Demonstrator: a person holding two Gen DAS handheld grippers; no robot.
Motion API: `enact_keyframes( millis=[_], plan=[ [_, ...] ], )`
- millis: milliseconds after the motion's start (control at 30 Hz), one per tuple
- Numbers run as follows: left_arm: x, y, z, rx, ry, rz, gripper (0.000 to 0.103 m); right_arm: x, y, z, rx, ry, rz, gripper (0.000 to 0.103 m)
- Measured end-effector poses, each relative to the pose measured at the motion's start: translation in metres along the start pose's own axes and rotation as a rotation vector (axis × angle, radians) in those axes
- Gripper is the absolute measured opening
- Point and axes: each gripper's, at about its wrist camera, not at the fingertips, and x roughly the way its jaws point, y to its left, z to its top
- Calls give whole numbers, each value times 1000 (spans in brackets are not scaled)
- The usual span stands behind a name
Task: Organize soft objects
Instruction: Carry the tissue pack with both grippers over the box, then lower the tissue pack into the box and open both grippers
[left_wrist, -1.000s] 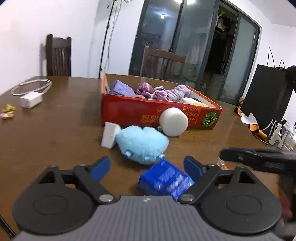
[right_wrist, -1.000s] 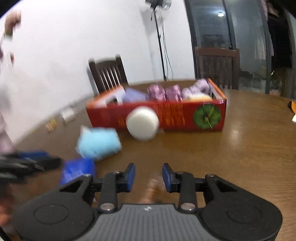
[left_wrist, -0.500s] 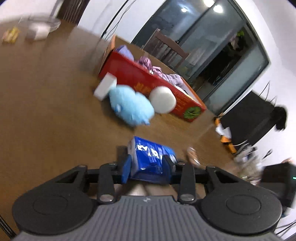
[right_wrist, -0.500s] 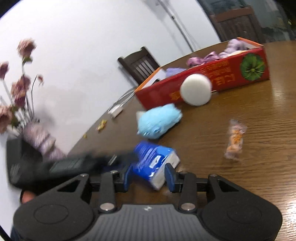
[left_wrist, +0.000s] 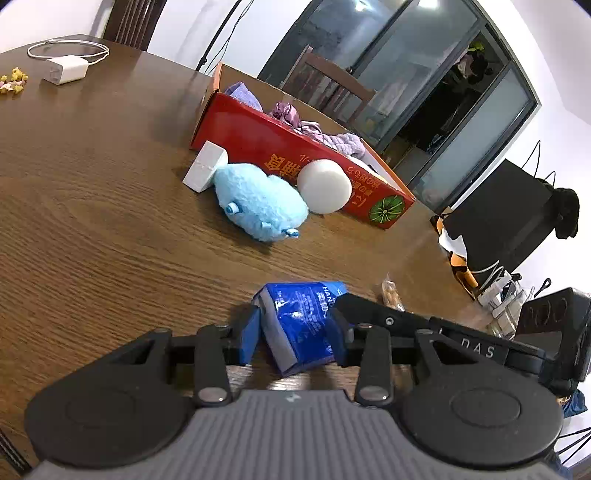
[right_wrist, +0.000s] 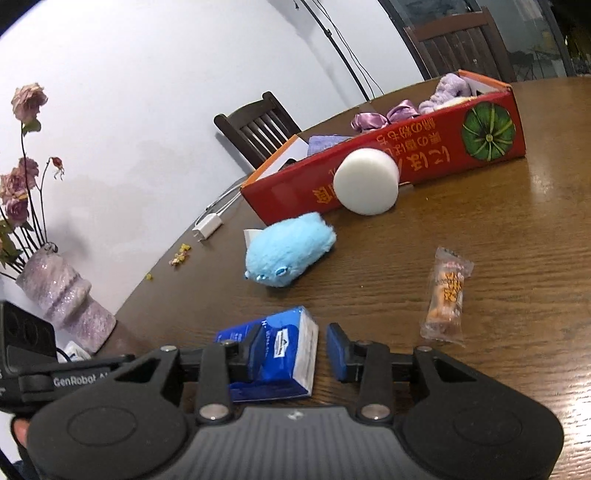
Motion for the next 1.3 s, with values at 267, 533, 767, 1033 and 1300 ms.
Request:
enact_keyframes(
  millis=[267,533,767,1033,1300],
  plan=[
    [-5,-25,39,75,-97,-33,34,-15,16,26,-68,-54,7,27],
    [78,-63,182,146,-105,-111,35,-6,-13,168,-134,-195,-27,27],
    [227,-50,253,47,117,1,35,94,-95,262,-38,-50,-180,27],
    [248,-49,246,131,70,91,45,134,-109,257,-111,-4,-336,21],
    [228,-44,239,140,34,80,57,134,-100,252,-152,-7,-336,29]
  ],
)
